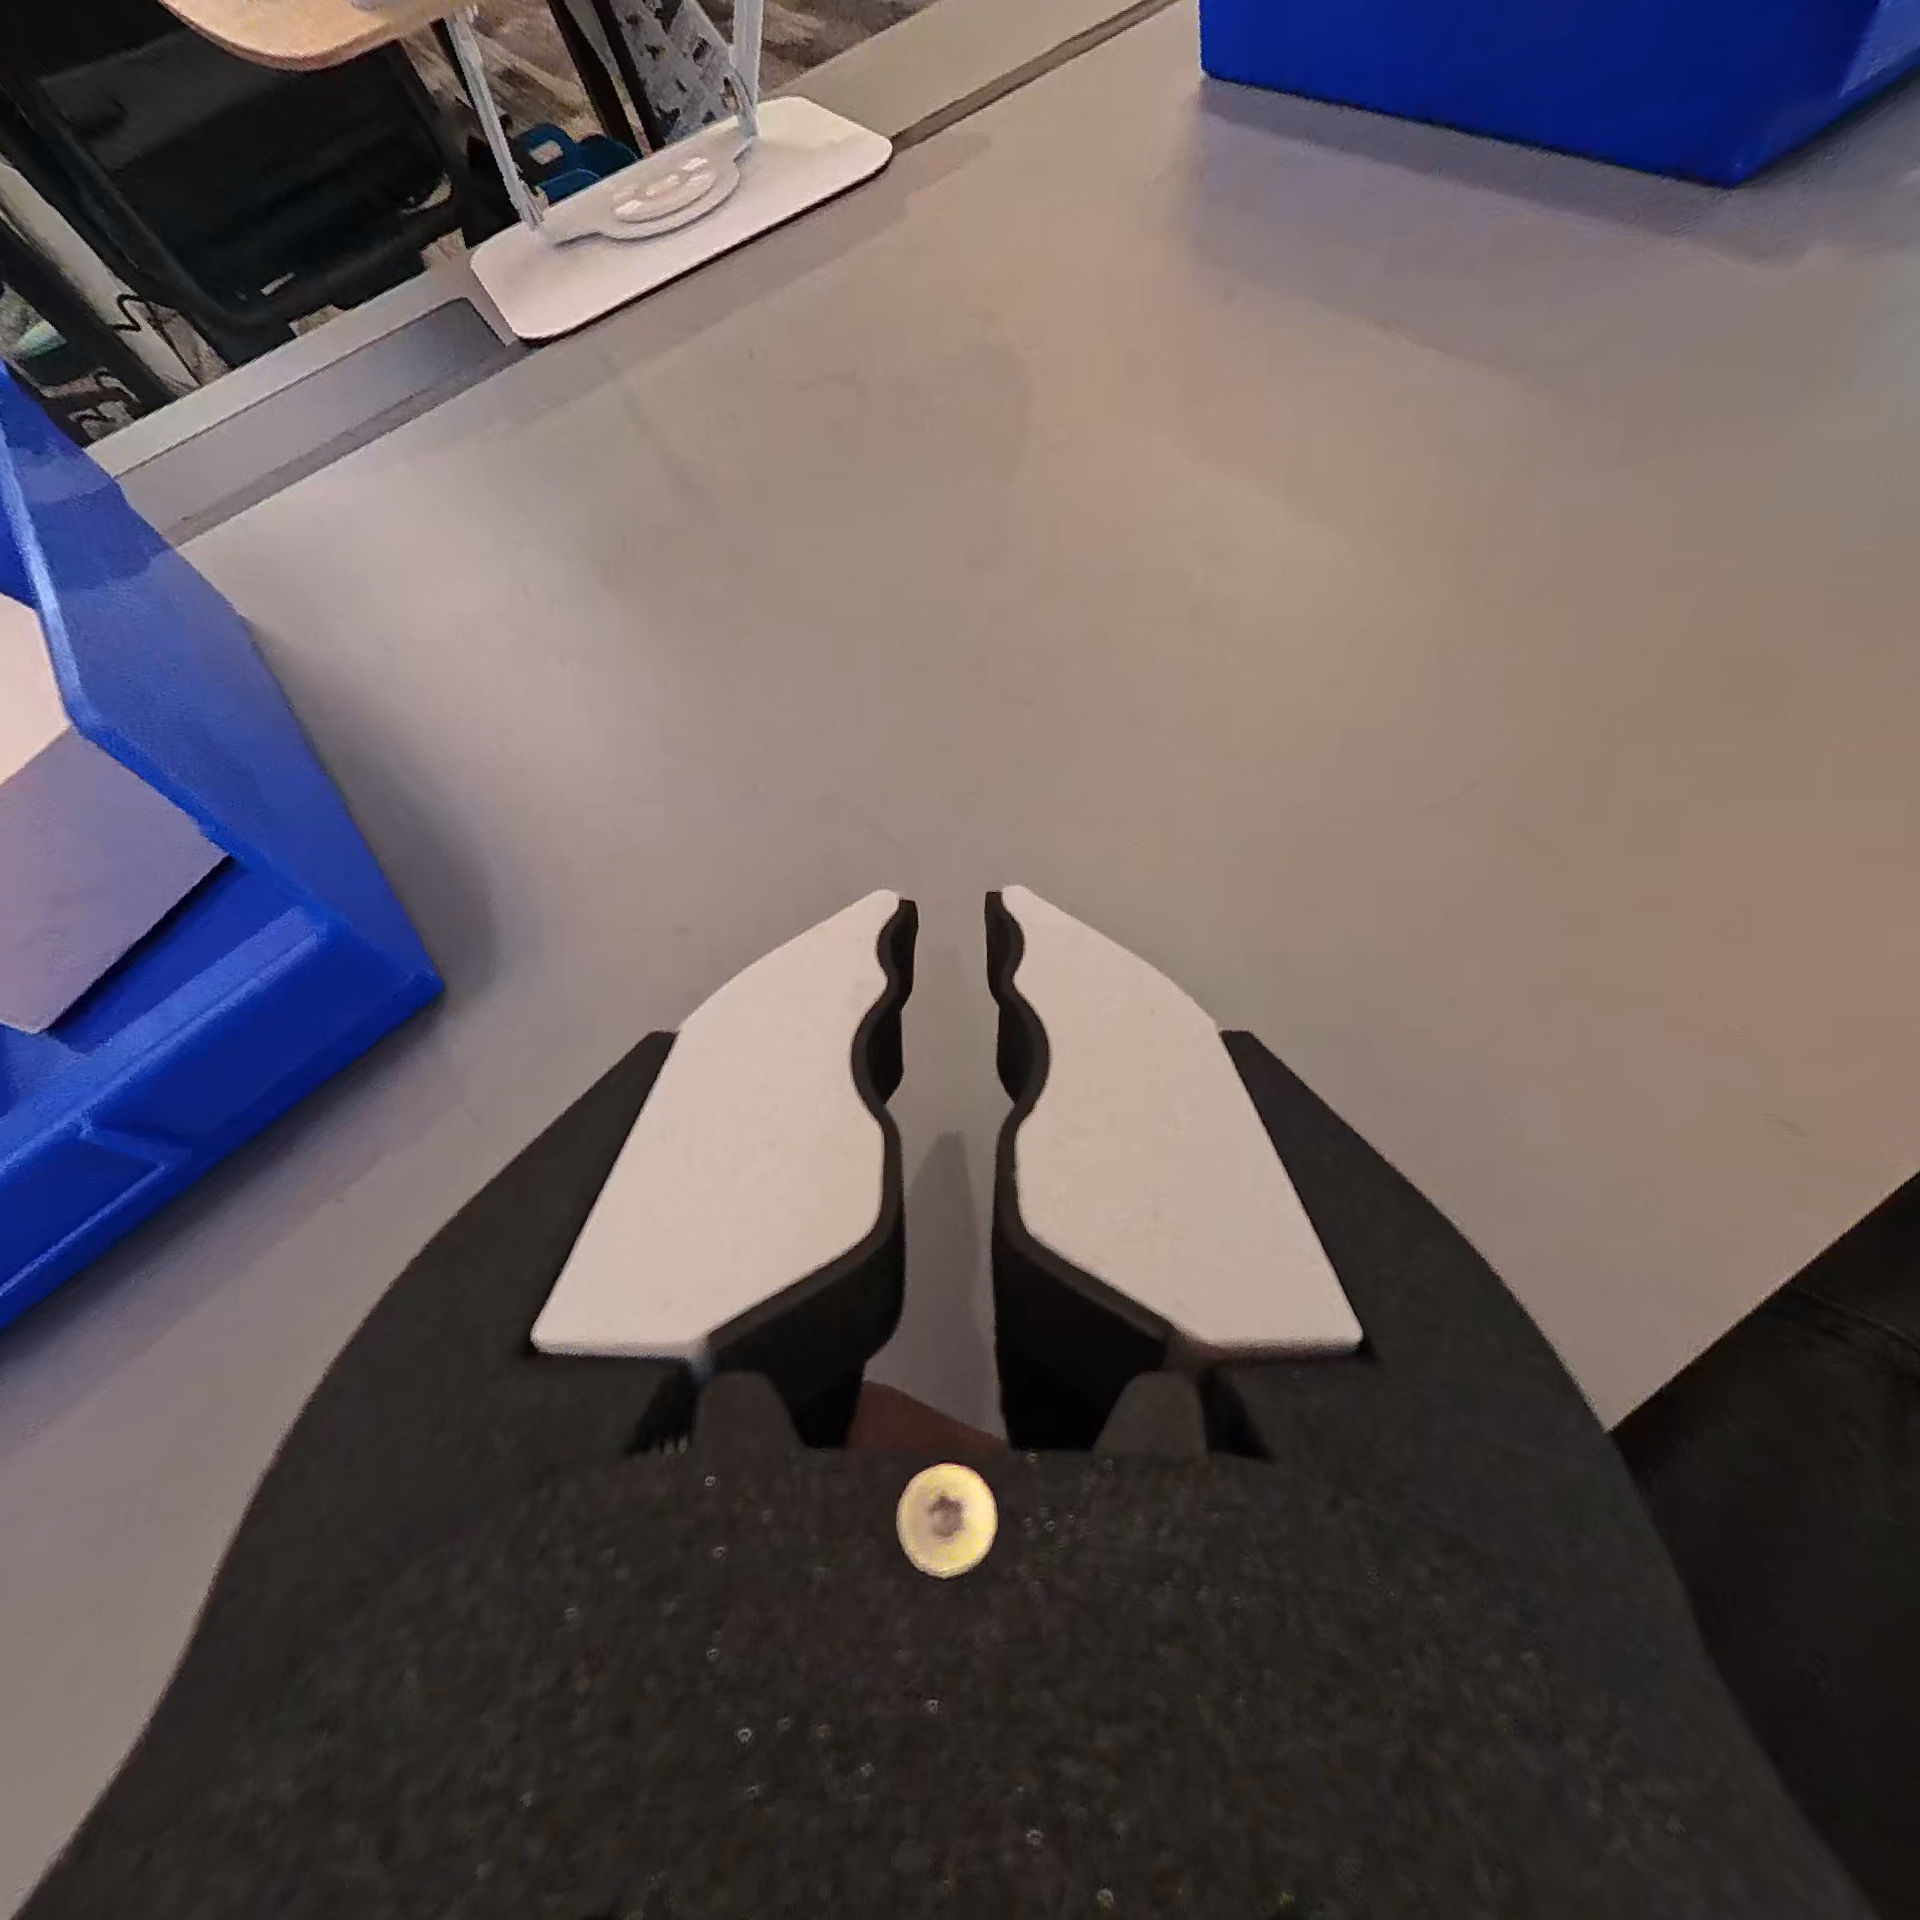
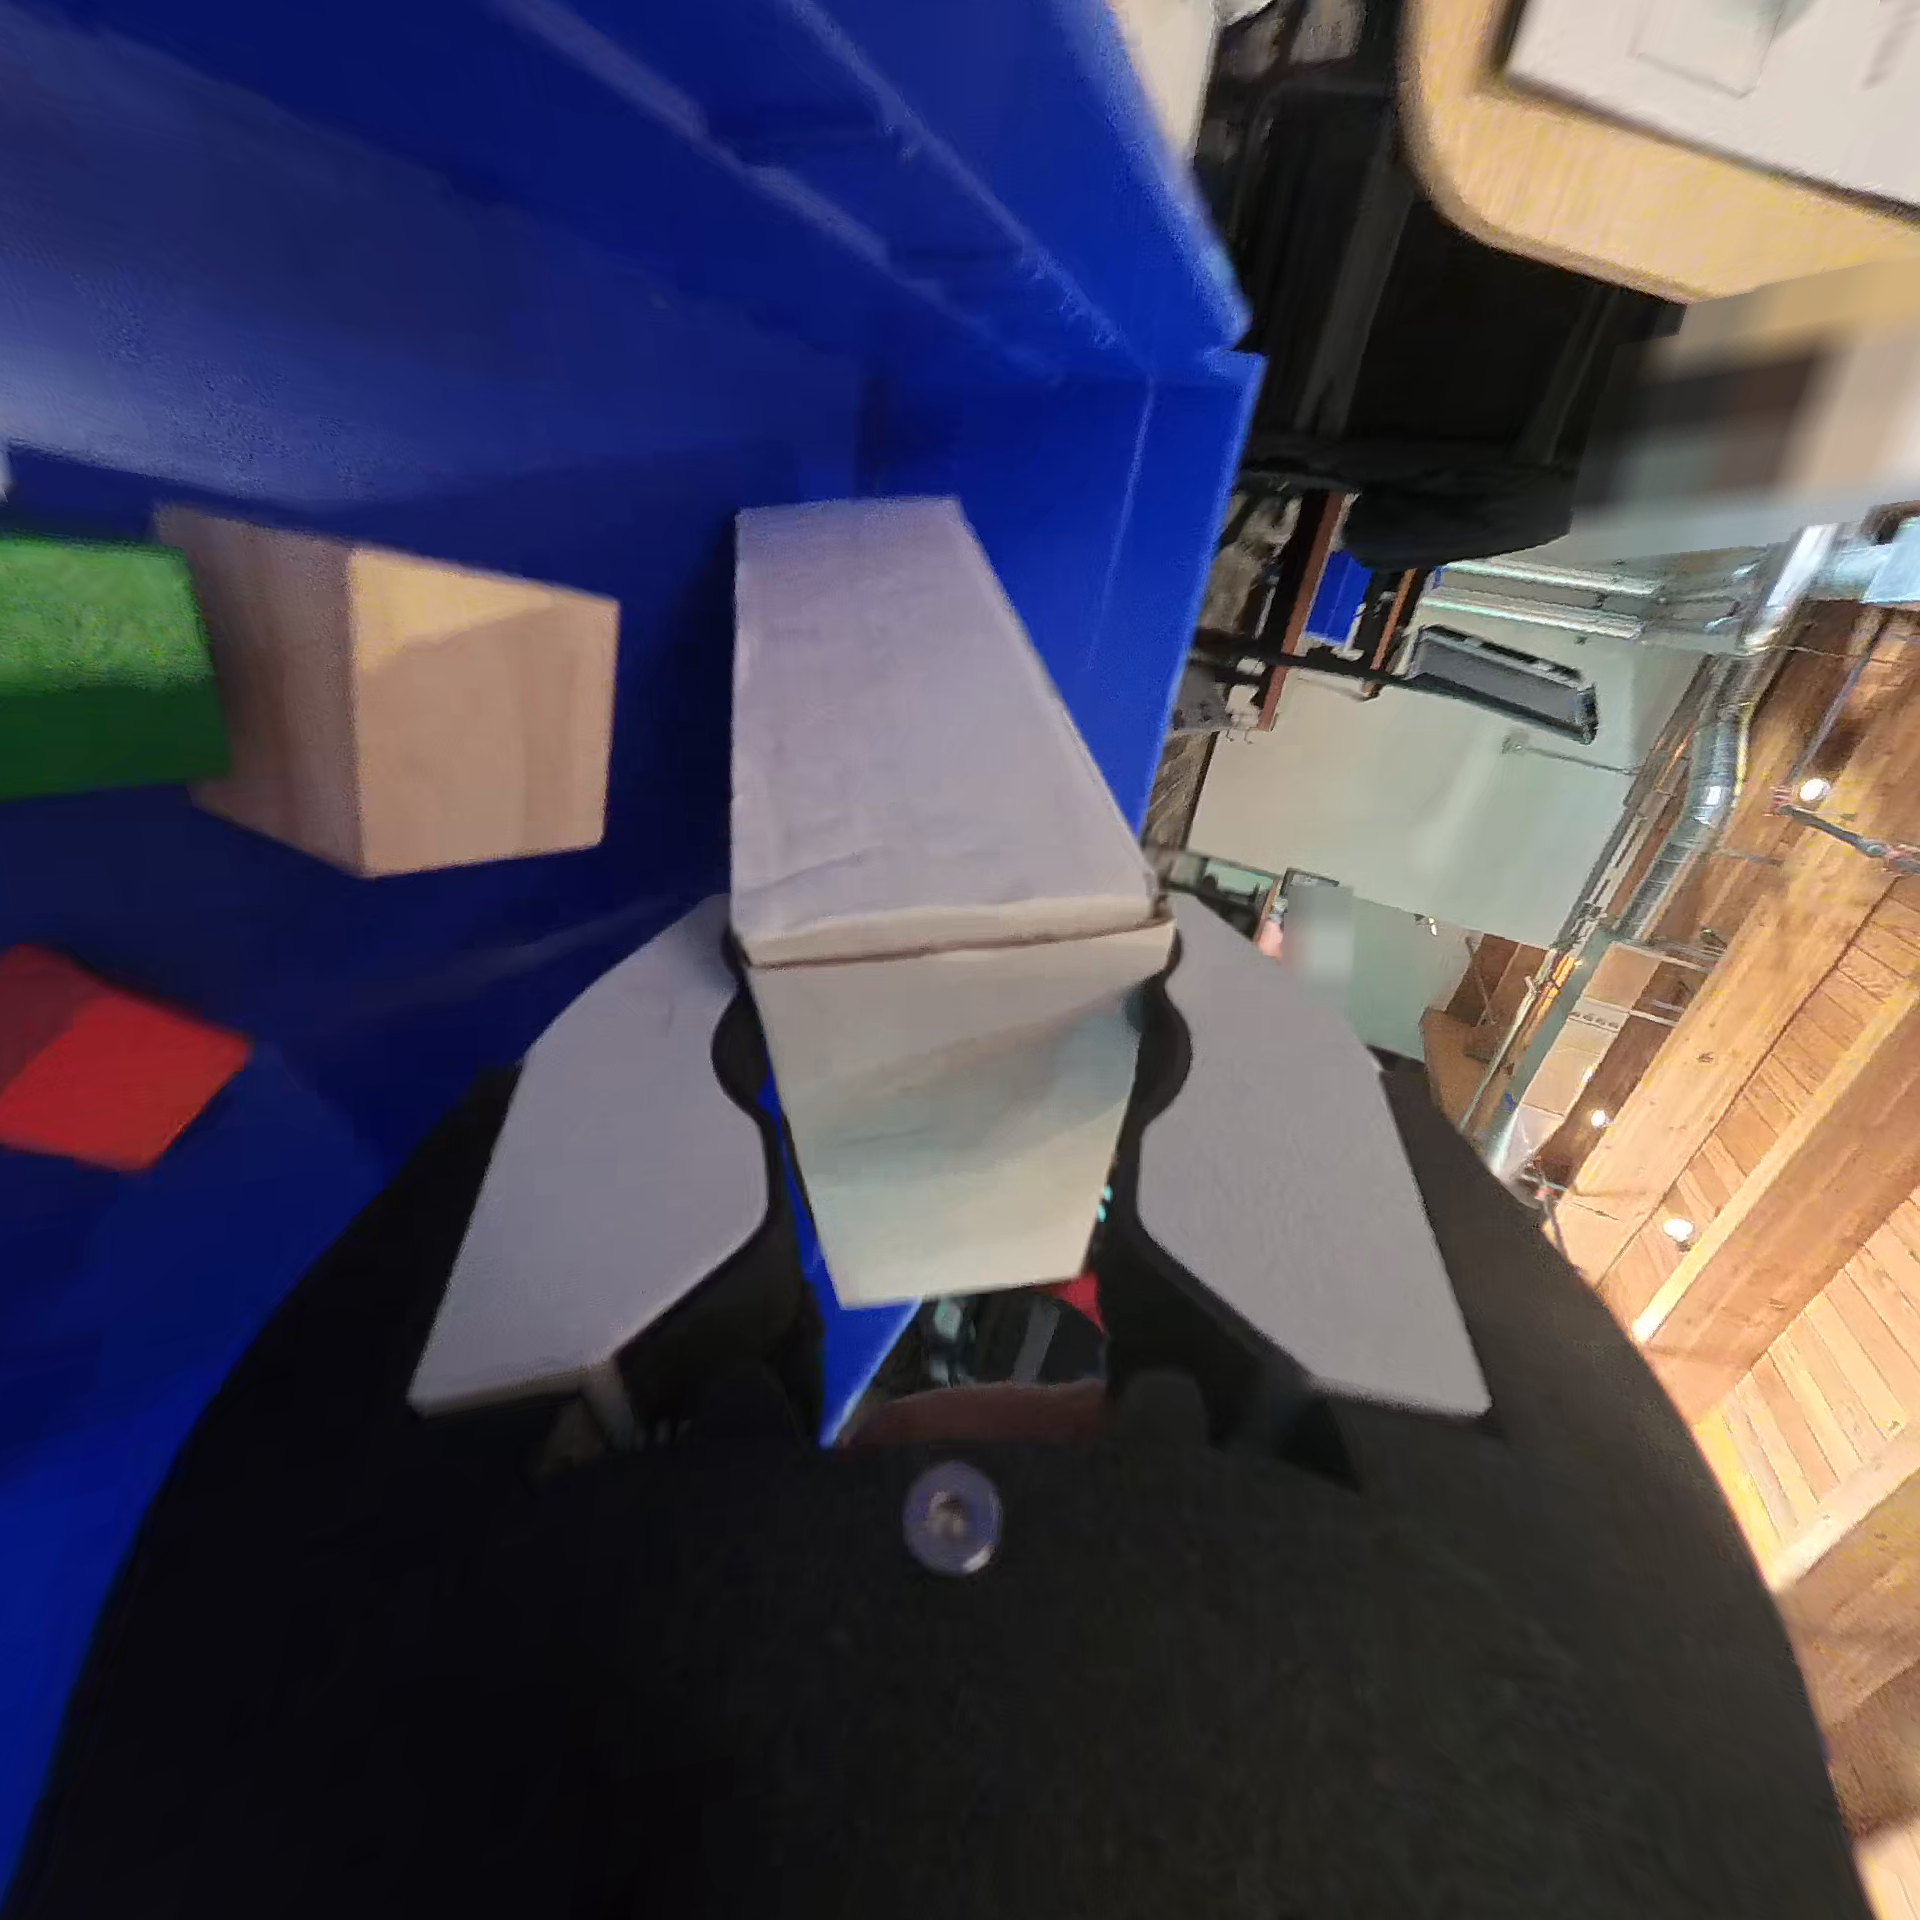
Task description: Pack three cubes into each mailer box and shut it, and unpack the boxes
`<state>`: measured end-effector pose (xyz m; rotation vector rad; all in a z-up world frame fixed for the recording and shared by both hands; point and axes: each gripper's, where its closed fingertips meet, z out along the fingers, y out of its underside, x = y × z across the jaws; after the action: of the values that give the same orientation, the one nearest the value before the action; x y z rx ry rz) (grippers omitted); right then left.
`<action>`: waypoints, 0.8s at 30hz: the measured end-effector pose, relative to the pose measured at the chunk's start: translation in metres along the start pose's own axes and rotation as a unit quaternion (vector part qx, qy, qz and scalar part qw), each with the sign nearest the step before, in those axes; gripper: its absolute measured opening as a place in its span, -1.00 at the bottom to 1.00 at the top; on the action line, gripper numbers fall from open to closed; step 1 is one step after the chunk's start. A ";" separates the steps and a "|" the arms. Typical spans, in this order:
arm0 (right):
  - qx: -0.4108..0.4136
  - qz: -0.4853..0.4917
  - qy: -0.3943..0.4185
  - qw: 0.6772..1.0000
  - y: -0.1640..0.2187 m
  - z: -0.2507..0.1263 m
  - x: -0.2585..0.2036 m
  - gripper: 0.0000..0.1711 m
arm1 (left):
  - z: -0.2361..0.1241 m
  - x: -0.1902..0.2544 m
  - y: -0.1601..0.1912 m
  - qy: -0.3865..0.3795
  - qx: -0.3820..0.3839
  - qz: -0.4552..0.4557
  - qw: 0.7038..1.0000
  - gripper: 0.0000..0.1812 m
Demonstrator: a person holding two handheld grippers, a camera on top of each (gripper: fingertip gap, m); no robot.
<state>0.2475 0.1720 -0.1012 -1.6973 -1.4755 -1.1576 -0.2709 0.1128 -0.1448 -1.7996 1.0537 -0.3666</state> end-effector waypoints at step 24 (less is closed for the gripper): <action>0.016 0.266 -0.300 0.916 -0.066 -0.064 -0.042 -0.28 | 0.001 0.015 -0.004 0.037 0.001 0.001 0.999 -0.86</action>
<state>0.1694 0.1106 -0.1178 -2.3594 -1.1983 -0.3266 -0.2594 0.1023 -0.1451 -1.7940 1.1064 -0.4349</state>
